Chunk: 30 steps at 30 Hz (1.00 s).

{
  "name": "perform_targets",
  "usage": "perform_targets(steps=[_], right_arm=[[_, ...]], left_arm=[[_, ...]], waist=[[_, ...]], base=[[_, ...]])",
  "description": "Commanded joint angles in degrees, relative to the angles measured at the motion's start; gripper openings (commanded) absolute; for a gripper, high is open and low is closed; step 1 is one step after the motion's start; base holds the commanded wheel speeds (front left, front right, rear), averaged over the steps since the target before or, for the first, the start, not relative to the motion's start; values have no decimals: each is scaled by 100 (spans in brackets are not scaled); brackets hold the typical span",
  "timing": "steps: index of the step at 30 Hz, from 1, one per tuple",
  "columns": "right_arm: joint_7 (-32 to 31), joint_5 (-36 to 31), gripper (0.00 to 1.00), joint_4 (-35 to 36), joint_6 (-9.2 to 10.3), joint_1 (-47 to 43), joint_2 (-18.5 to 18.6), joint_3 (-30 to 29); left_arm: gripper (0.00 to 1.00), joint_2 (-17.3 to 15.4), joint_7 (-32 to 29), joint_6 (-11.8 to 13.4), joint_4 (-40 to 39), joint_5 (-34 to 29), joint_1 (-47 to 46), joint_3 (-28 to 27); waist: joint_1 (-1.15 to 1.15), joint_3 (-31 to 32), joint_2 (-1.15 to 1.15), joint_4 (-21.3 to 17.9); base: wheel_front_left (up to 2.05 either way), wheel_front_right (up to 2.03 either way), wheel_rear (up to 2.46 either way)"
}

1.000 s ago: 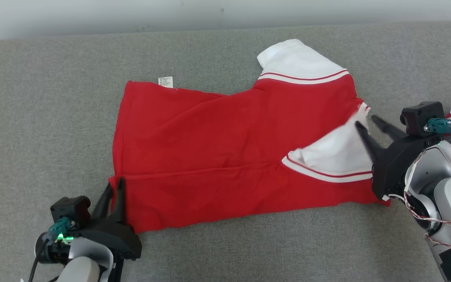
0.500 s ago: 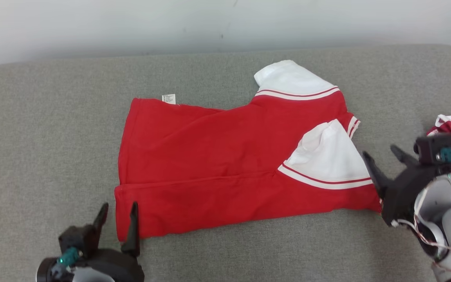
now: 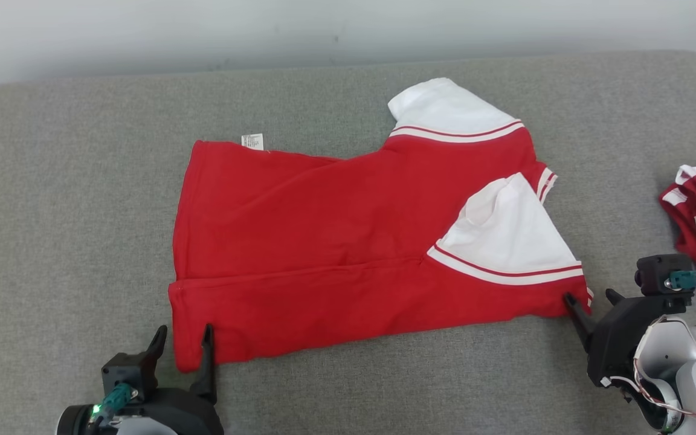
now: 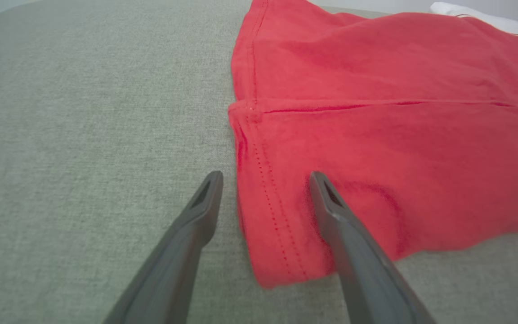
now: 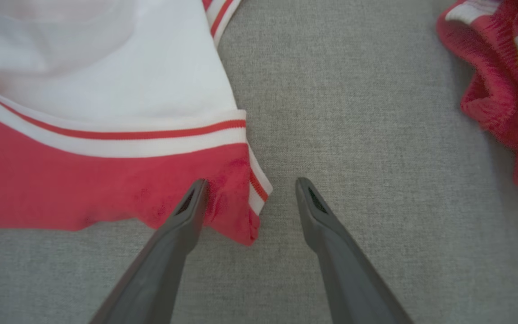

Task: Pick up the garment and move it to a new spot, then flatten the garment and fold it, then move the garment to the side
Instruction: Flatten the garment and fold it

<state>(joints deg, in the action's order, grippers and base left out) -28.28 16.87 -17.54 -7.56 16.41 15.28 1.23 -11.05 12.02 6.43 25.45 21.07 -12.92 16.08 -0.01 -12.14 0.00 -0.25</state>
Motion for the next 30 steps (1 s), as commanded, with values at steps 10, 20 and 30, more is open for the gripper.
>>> perform_targets(steps=[10,20,30], right_arm=[[-205,225,48,-517,16,216,-261,-32],[-38,732,0,-312,3,24,-216,2],[-141,969,0,753,3,-996,-388,-419]], left_arm=[[27,73,-163,-112,200,71,-241,148],[0,69,-132,-203,320,188,-131,184],[0,-83,-251,-90,-257,241,489,229]], waist=[[1,-227,0,77],[1,-2,0,58],[1,385,0,79]], base=[[0,0,0],[0,0,0],[0,0,0]])
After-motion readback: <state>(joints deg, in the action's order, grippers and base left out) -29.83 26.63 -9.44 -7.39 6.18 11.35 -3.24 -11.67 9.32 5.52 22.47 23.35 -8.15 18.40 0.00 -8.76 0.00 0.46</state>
